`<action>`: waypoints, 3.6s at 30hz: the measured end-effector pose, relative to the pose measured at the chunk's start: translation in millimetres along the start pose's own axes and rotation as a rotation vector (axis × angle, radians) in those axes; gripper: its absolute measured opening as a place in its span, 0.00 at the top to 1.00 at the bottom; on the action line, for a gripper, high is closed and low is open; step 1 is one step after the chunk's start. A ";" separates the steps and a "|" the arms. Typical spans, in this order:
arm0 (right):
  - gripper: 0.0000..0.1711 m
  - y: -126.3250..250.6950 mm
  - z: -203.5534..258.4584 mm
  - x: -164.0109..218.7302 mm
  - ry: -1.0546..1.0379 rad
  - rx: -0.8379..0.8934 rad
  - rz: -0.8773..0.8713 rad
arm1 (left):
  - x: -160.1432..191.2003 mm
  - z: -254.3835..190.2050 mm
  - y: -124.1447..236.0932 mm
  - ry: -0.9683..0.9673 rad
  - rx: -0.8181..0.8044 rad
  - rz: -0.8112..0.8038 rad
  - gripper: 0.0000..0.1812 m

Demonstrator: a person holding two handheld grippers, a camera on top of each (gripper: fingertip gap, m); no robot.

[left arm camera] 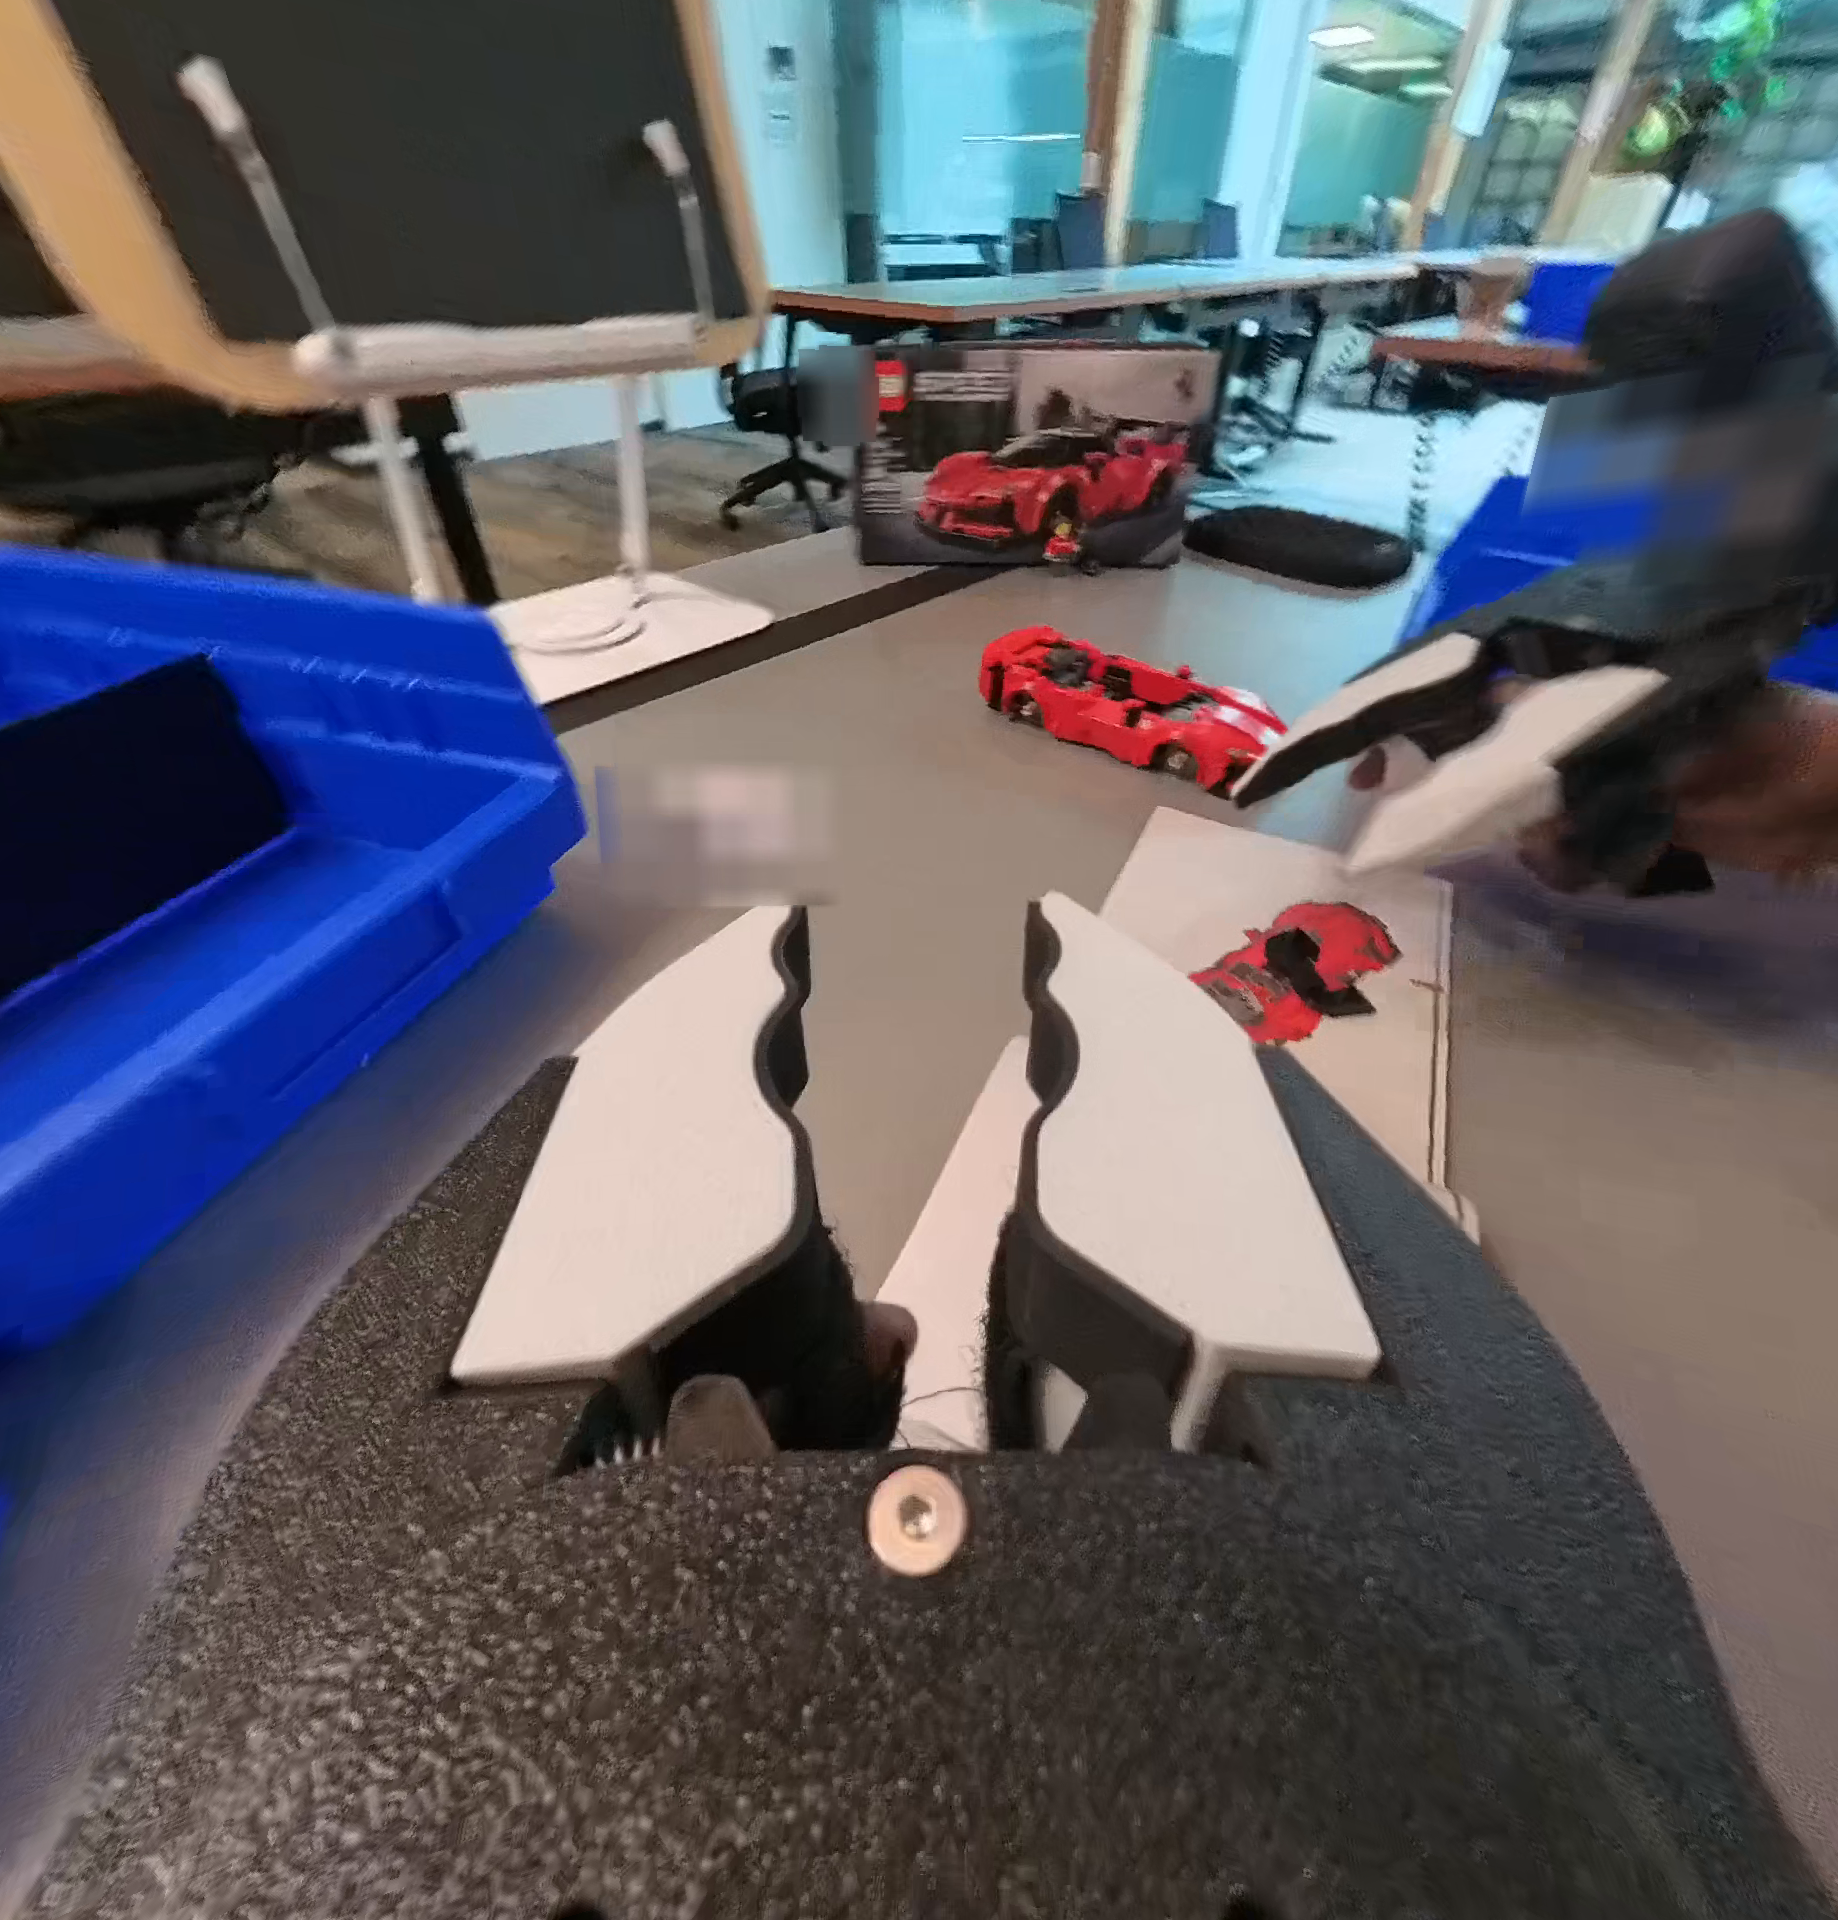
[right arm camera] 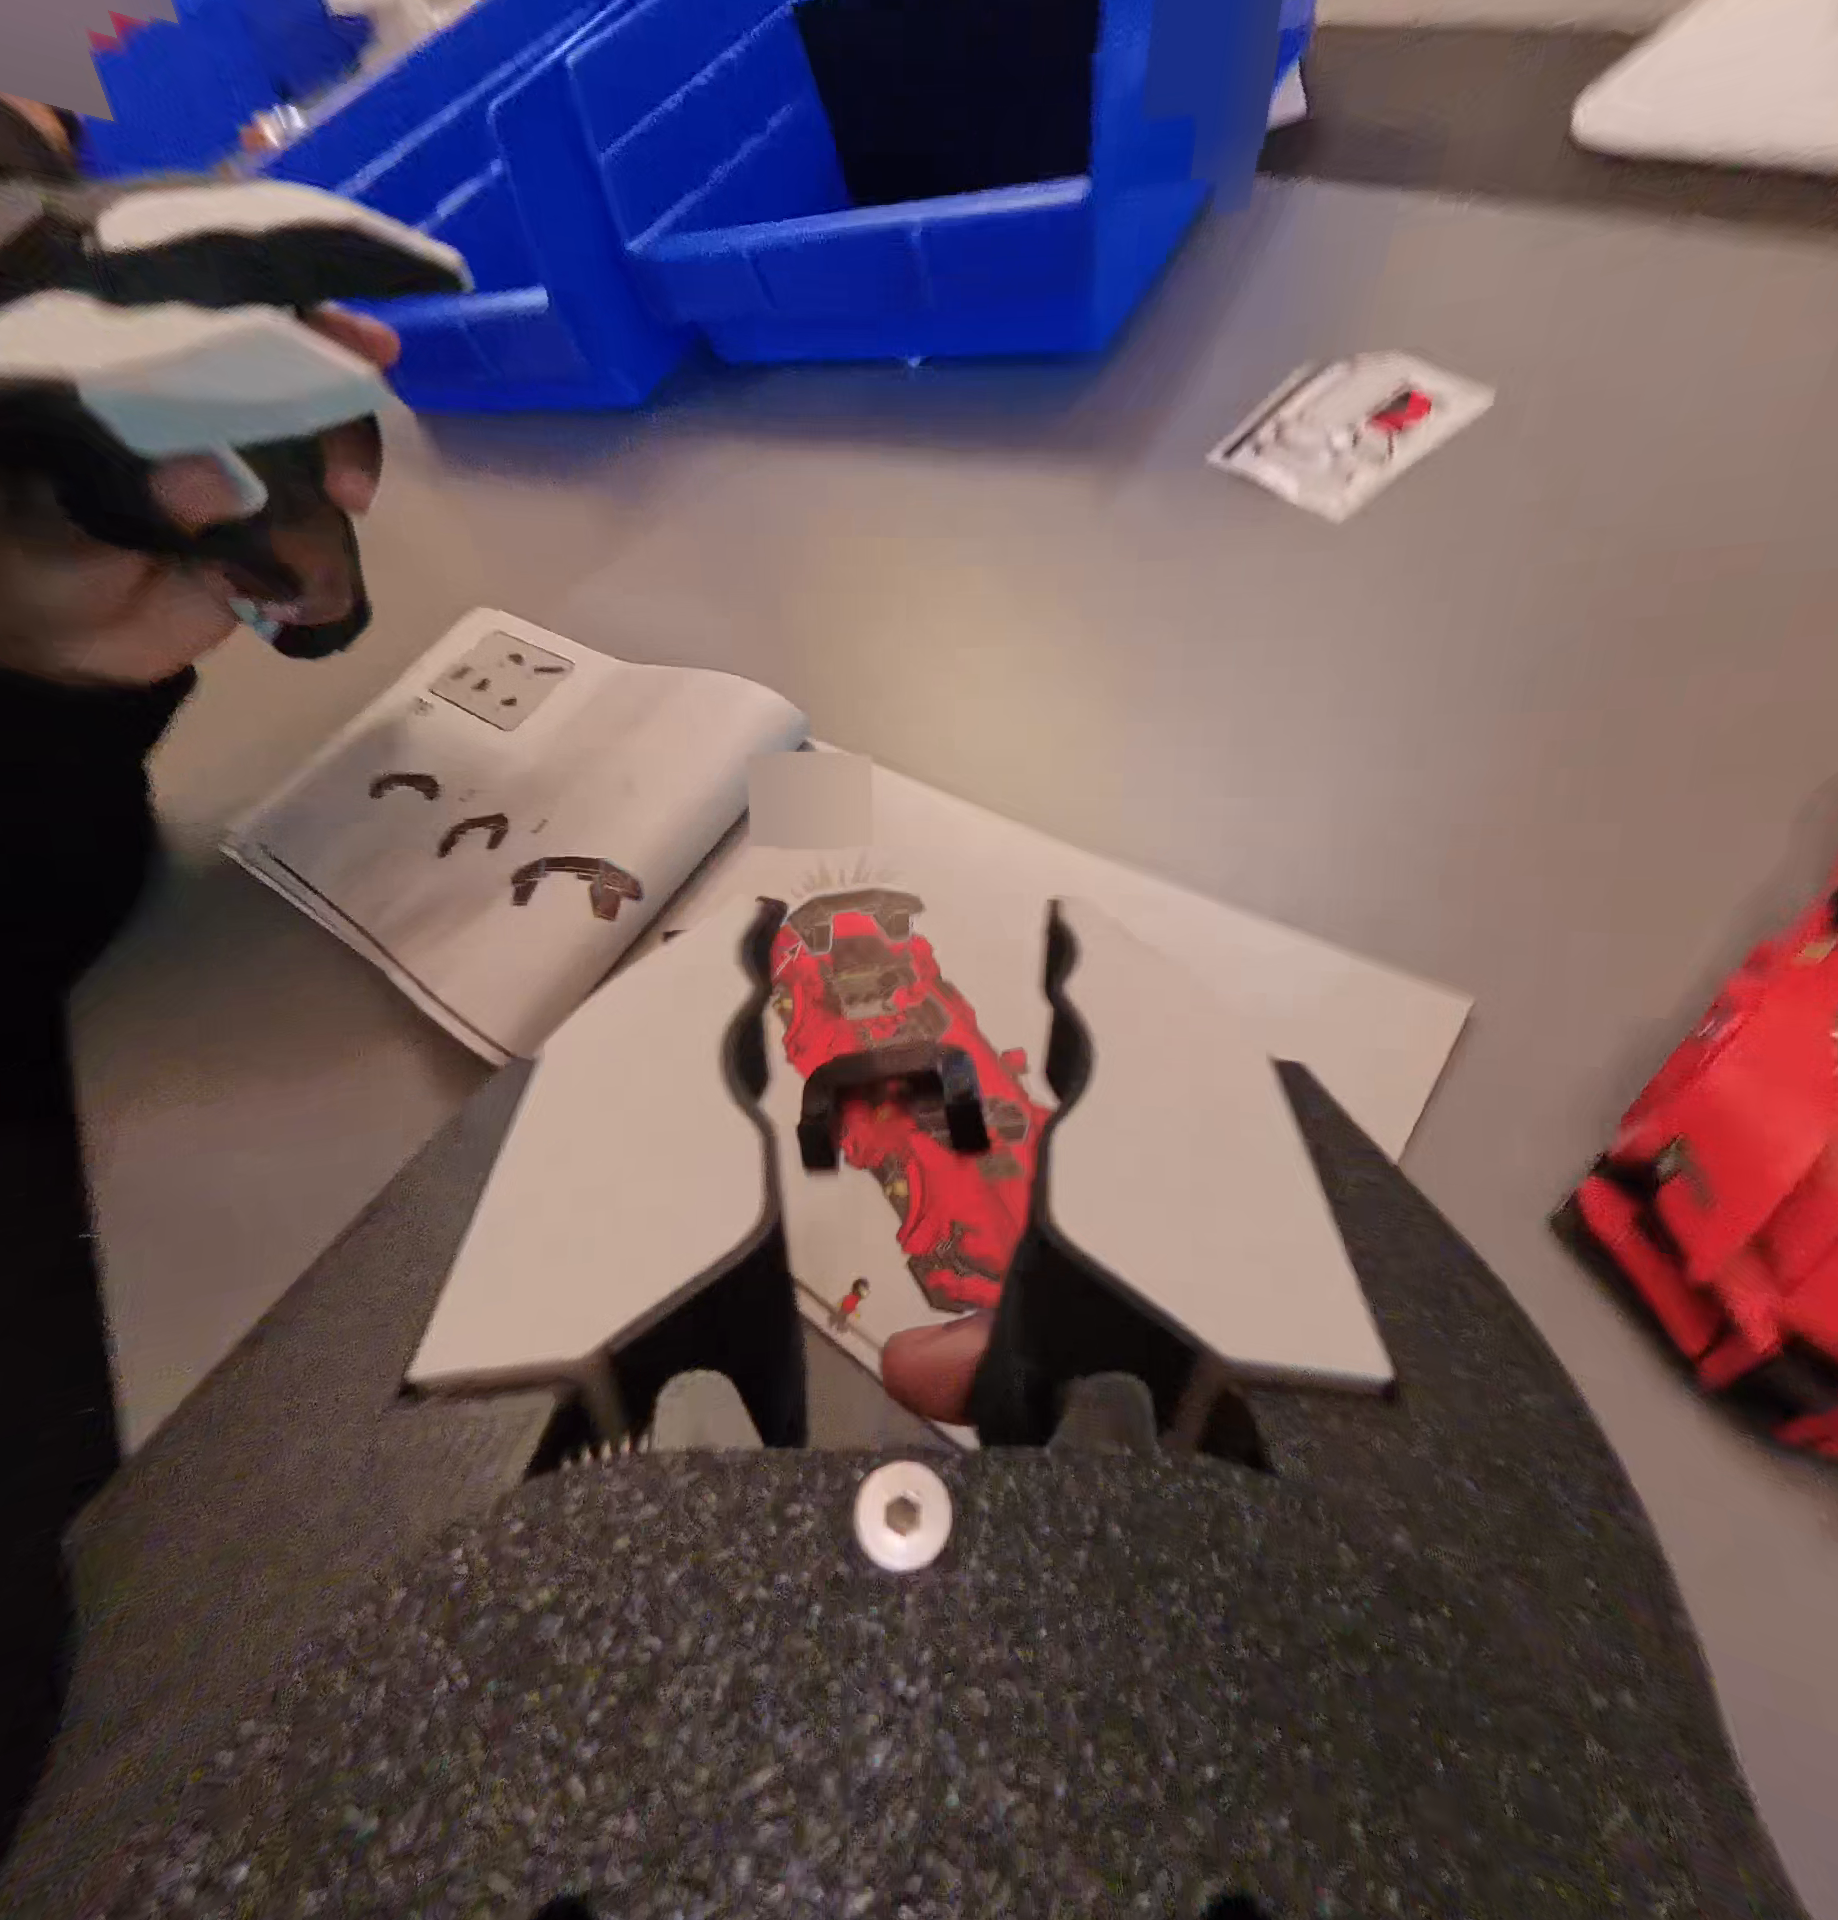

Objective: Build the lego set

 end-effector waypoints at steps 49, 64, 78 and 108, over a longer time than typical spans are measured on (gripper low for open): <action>0.90 -68.9 23.8 15.7 0.641 -0.481 0.532 | 41.2 8.5 -2.4 0.095 0.058 0.208 0.96; 0.90 -34.8 54.0 -28.4 0.893 -0.295 0.195 | 15.6 -28.4 -11.0 0.376 0.347 0.122 0.90; 0.90 -25.1 51.8 -41.6 0.613 -0.020 0.150 | -4.0 -31.5 -24.2 0.454 0.381 0.149 0.93; 0.90 -16.3 34.9 28.5 0.260 0.092 0.293 | 18.6 -54.5 -46.3 -0.066 0.491 0.420 0.96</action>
Point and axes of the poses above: each gripper's, where its closed fingertips meet, y back along the fingers, x out of its underside, z = x × y across the jaws, the point moved 4 cm from there along y, back along the fingers, and after that the axes turned 7 degrees about -x, right-handed, at the moved point
